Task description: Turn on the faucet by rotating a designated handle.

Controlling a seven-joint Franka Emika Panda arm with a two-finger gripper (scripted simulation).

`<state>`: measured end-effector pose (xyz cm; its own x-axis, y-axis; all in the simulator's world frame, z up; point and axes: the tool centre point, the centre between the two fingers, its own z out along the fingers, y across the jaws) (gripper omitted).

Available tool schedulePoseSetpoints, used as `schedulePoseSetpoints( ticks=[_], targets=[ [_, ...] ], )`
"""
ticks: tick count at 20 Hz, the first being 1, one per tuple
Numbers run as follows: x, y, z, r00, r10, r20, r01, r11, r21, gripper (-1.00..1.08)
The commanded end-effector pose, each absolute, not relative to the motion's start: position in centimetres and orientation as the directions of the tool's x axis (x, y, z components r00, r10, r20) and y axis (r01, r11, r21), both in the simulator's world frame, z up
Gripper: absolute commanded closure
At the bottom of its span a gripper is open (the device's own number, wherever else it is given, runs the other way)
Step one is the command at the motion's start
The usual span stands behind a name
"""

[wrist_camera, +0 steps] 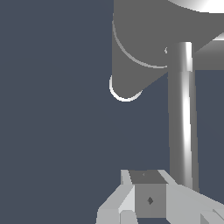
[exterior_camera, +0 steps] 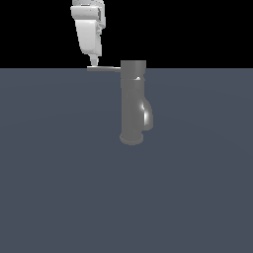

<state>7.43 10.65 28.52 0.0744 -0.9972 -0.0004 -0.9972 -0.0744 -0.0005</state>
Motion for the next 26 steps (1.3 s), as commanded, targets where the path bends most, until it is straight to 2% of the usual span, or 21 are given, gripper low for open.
schedulePoseSetpoints(
  ticks=[1, 26],
  targets=[
    [6.8, 10.5, 28.5, 0.074, -0.997, 0.0, -0.997, -0.074, 0.001, 1.08],
    [0.7, 9.6, 28.5, 0.074, -0.997, 0.0, -0.997, -0.074, 0.0, 1.08]
  ],
)
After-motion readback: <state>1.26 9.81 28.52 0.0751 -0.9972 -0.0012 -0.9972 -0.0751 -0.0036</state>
